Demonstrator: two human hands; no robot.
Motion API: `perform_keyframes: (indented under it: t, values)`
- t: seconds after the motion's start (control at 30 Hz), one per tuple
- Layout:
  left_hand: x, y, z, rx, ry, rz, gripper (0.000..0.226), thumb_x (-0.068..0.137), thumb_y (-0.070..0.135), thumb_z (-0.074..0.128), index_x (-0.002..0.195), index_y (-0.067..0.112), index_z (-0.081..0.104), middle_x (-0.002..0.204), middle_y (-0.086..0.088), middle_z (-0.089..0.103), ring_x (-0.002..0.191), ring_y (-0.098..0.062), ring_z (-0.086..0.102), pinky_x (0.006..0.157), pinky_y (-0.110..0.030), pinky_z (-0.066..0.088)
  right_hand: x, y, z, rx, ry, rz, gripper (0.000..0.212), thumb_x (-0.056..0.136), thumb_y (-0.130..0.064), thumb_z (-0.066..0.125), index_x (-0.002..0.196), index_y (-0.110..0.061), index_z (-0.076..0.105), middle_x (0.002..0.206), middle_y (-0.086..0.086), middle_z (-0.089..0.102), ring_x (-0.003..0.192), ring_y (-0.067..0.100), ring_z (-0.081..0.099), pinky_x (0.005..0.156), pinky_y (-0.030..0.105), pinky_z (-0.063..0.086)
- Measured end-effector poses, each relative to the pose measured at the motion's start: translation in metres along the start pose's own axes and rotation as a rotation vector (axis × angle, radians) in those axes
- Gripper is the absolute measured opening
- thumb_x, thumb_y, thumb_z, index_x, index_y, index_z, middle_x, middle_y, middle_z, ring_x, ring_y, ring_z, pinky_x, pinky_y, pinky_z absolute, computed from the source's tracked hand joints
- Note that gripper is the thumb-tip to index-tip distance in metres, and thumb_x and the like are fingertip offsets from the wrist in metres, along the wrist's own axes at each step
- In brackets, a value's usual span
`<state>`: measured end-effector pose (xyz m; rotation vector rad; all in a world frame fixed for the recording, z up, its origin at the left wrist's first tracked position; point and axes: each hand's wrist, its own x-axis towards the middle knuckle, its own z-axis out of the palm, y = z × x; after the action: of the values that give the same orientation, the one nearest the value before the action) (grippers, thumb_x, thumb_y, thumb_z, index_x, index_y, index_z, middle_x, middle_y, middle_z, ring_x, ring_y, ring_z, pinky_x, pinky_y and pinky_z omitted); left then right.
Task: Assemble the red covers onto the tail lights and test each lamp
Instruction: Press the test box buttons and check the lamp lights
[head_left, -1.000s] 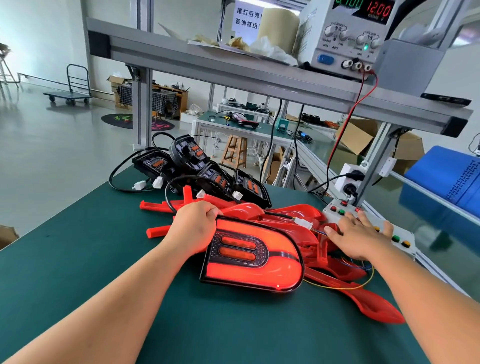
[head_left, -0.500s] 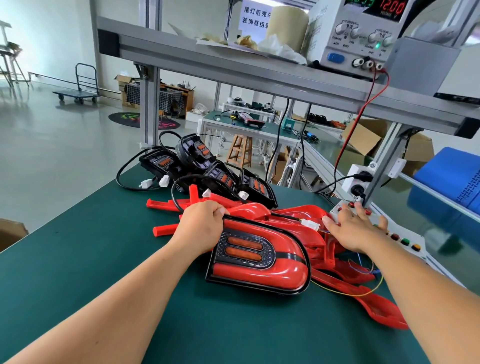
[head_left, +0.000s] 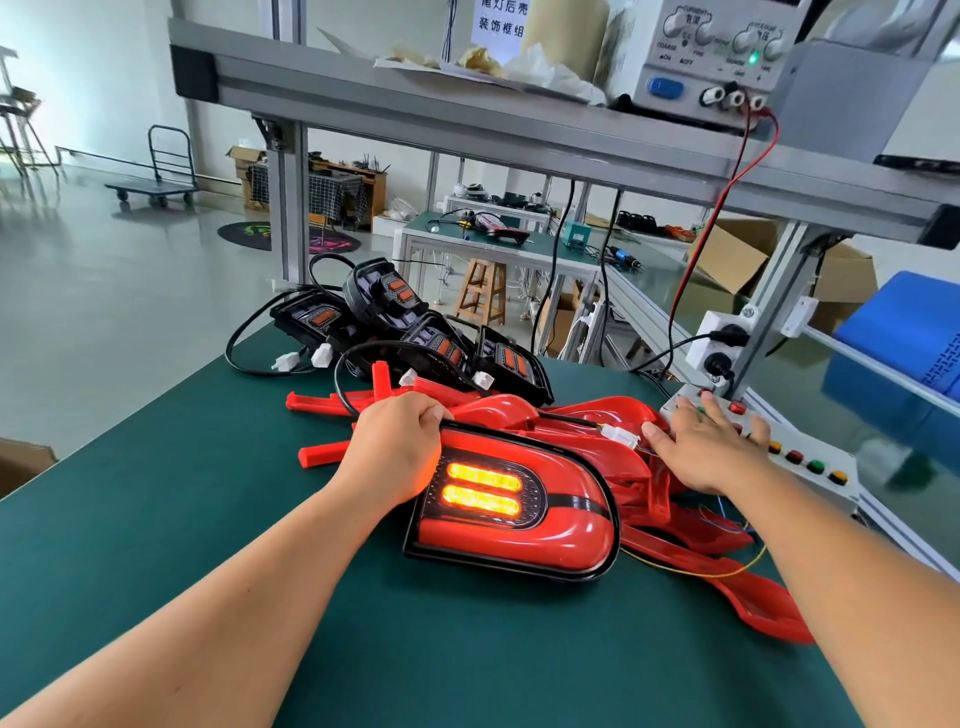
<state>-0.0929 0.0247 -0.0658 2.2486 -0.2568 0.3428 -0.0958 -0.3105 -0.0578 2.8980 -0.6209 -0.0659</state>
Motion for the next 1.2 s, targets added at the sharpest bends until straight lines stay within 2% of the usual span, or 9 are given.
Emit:
perform_keyframes:
  t: [0.2, 0.33, 0.53, 0.83, 0.9, 0.97, 1.07, 1.13, 1.2]
  values:
    - [-0.001, 0.000, 0.001, 0.001, -0.003, -0.001, 0.031, 0.102, 0.016, 0.038, 0.100, 0.019, 0.068, 0.071, 0.002, 0.065, 0.055, -0.006, 0.050, 0.050, -0.007, 0.036, 0.000, 0.000, 0.000, -0.001, -0.001, 0.001, 0.076, 0.096, -0.066, 0.005, 0.156, -0.021, 0.003, 0.165, -0.004, -0.001, 0.149, 0.012, -0.014, 0.115, 0.055, -0.003]
    - [-0.001, 0.001, 0.001, -0.002, 0.006, 0.000, 0.032, 0.101, 0.015, 0.038, 0.099, 0.019, 0.069, 0.085, -0.001, 0.070, 0.062, -0.004, 0.051, 0.057, -0.003, 0.037, -0.001, -0.001, -0.001, -0.007, 0.002, 0.001, 0.075, 0.096, -0.065, 0.006, 0.156, -0.022, 0.006, 0.165, -0.004, 0.000, 0.150, 0.013, -0.014, 0.115, 0.054, -0.001]
    - [-0.001, 0.001, 0.000, 0.013, -0.005, -0.012, 0.030, 0.102, 0.018, 0.039, 0.100, 0.021, 0.069, 0.087, 0.000, 0.070, 0.062, -0.008, 0.053, 0.053, -0.007, 0.039, -0.002, -0.002, -0.002, -0.018, 0.004, -0.007, 0.074, 0.096, -0.066, 0.007, 0.156, -0.022, 0.007, 0.165, -0.005, 0.001, 0.150, 0.013, -0.013, 0.114, 0.054, 0.000]
    - [0.000, 0.000, 0.001, 0.020, -0.008, -0.022, 0.029, 0.102, 0.019, 0.040, 0.099, 0.022, 0.068, 0.079, 0.004, 0.066, 0.059, -0.006, 0.051, 0.049, -0.010, 0.037, -0.004, -0.001, 0.002, 0.003, 0.013, -0.004, 0.078, 0.095, -0.068, 0.007, 0.157, -0.021, 0.003, 0.165, -0.006, -0.001, 0.150, 0.013, -0.013, 0.114, 0.054, 0.001]
    - [0.000, 0.000, 0.002, 0.014, 0.010, -0.013, 0.029, 0.101, 0.017, 0.041, 0.097, 0.021, 0.069, 0.081, 0.004, 0.066, 0.067, -0.009, 0.052, 0.055, -0.013, 0.035, -0.006, -0.001, 0.003, 0.050, 0.038, 0.000, 0.078, 0.095, -0.068, 0.008, 0.157, -0.020, 0.007, 0.165, -0.006, 0.000, 0.150, 0.013, -0.012, 0.115, 0.055, 0.000]
    - [-0.001, 0.000, 0.003, 0.011, 0.022, -0.012, 0.029, 0.100, 0.017, 0.041, 0.096, 0.021, 0.069, 0.081, 0.006, 0.064, 0.075, -0.011, 0.051, 0.066, -0.025, 0.034, -0.010, -0.001, 0.003, 0.106, 0.058, 0.002, 0.079, 0.094, -0.068, 0.008, 0.155, -0.019, 0.016, 0.165, -0.007, 0.002, 0.150, 0.013, -0.010, 0.116, 0.057, -0.001]
    - [0.000, -0.002, 0.004, 0.004, 0.023, -0.008, 0.028, 0.100, 0.018, 0.042, 0.092, 0.025, 0.068, 0.075, 0.007, 0.062, 0.072, -0.011, 0.053, 0.062, -0.028, 0.035, -0.018, -0.001, 0.007, 0.143, 0.074, 0.007, 0.083, 0.091, -0.072, 0.007, 0.150, -0.018, 0.027, 0.165, -0.004, 0.003, 0.151, 0.016, -0.006, 0.116, 0.058, -0.001]
    - [-0.001, -0.003, 0.004, 0.000, 0.022, -0.006, 0.028, 0.100, 0.018, 0.042, 0.090, 0.027, 0.066, 0.070, 0.008, 0.060, 0.068, -0.012, 0.053, 0.059, -0.027, 0.036, -0.023, 0.000, 0.012, 0.135, 0.077, 0.018, 0.087, 0.089, -0.075, 0.005, 0.151, -0.017, 0.025, 0.165, 0.001, 0.002, 0.152, 0.020, -0.002, 0.116, 0.058, -0.002]
    - [0.000, -0.002, 0.005, 0.001, 0.024, -0.005, 0.028, 0.100, 0.018, 0.042, 0.091, 0.026, 0.067, 0.070, 0.010, 0.058, 0.070, -0.011, 0.052, 0.063, -0.029, 0.035, -0.027, 0.002, 0.016, 0.134, 0.077, 0.036, 0.092, 0.086, -0.077, 0.003, 0.153, -0.016, 0.020, 0.165, 0.005, 0.001, 0.152, 0.022, -0.002, 0.117, 0.057, -0.005]
